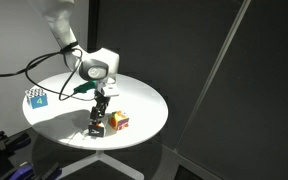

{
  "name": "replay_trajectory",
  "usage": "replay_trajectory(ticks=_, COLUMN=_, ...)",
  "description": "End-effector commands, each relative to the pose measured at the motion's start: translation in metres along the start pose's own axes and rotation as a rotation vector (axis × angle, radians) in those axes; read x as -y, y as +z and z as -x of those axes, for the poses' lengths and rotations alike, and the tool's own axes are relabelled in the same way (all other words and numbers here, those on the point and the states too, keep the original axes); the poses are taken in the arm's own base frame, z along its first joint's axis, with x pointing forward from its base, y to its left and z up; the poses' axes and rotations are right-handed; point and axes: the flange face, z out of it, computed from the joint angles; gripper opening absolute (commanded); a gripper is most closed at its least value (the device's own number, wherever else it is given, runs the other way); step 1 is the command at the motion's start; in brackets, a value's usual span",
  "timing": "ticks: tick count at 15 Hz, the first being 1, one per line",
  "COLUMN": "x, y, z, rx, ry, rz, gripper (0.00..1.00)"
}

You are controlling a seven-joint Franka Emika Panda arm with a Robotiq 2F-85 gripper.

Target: Move the middle pillow toy block to the left

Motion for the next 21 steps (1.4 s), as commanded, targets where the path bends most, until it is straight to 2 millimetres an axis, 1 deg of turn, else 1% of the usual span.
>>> replay_trajectory(ticks=1, x=-0.003, y=-0.014, z=0.003, rx=-0.004, ry=-0.029, rz=-0.023, gripper=1.00)
replay_trajectory(ticks=6, x=-0.001, y=-0.047, z=0.021, rx=-0.010, ry=-0.143, rz=-0.077, gripper=1.00)
replay_trajectory(ticks=9, x=0.000, y=-0.063, z=0.037, rx=-0.016, ry=-0.279, rz=-0.086, gripper=1.00)
replay_trajectory(ticks=11, x=0.003, y=-0.071, z=0.051, rx=-0.015, ry=-0.395, rz=-0.085, gripper=1.00)
replay_trajectory(ticks=14, x=0.009, y=-0.079, z=0.074, rx=-0.032, ry=-0.555, rz=-0.074, gripper=1.00)
replay_trajectory(ticks=18, x=0.016, y=-0.083, z=0.114, rx=-0.049, ry=-0.774, rz=-0.059, gripper=1.00)
replay_trajectory(ticks=21, x=0.016, y=-0.084, z=0.140, rx=-0.066, ry=-0.938, rz=-0.040, gripper=1.00)
